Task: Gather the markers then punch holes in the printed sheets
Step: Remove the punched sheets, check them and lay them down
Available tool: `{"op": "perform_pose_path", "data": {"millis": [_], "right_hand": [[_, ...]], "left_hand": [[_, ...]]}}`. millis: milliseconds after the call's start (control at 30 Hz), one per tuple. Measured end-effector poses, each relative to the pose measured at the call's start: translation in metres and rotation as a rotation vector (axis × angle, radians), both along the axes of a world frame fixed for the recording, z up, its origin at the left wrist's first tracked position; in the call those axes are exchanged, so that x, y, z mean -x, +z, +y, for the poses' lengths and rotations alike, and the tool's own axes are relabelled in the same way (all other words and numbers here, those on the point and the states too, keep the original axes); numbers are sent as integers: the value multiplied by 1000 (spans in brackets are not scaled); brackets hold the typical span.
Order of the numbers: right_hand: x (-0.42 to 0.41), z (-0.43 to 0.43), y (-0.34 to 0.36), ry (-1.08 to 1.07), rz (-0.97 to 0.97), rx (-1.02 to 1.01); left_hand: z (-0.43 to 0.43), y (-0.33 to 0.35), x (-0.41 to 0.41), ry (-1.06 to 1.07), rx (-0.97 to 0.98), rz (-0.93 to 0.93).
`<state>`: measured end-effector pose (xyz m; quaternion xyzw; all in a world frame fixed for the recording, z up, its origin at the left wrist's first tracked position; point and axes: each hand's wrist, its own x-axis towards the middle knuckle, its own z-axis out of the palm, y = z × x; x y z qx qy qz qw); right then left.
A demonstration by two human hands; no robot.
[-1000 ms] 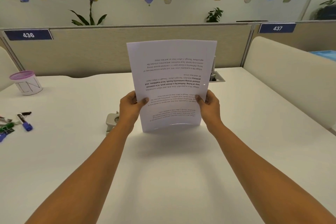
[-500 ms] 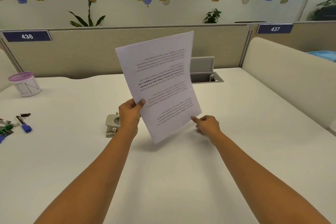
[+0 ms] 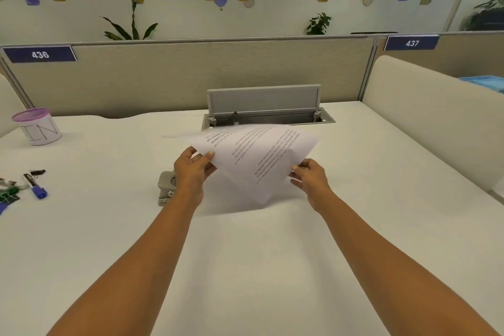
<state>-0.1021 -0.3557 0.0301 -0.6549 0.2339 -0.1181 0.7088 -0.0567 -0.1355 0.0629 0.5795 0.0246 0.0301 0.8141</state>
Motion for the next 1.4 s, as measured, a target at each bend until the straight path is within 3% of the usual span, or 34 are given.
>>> {"op": "perform_pose_path", "data": {"millis": [200, 333, 467, 633, 733, 900, 1100, 1400], "right_hand": [[2, -25, -10, -24, 180, 11], [2, -36, -17, -60, 335, 168], [8, -39, -7, -150, 368, 334], [7, -35, -2, -167, 307, 340], [7, -29, 5, -191, 303, 522], [8, -24, 25, -266, 60, 642], [9, -31, 37, -245, -168, 402], [5, -35, 47, -216, -318, 247]], "left_hand": [[23, 3, -12, 37, 87, 165], [24, -6, -16, 65, -55, 285], [19, -15, -14, 56, -209, 327], [14, -22, -12, -69, -329, 362], [12, -25, -12, -82, -390, 353], [15, -22, -18, -25, -560, 275], [15, -13, -21, -24, -582, 181], [19, 8, -20, 54, -340, -19]]}}
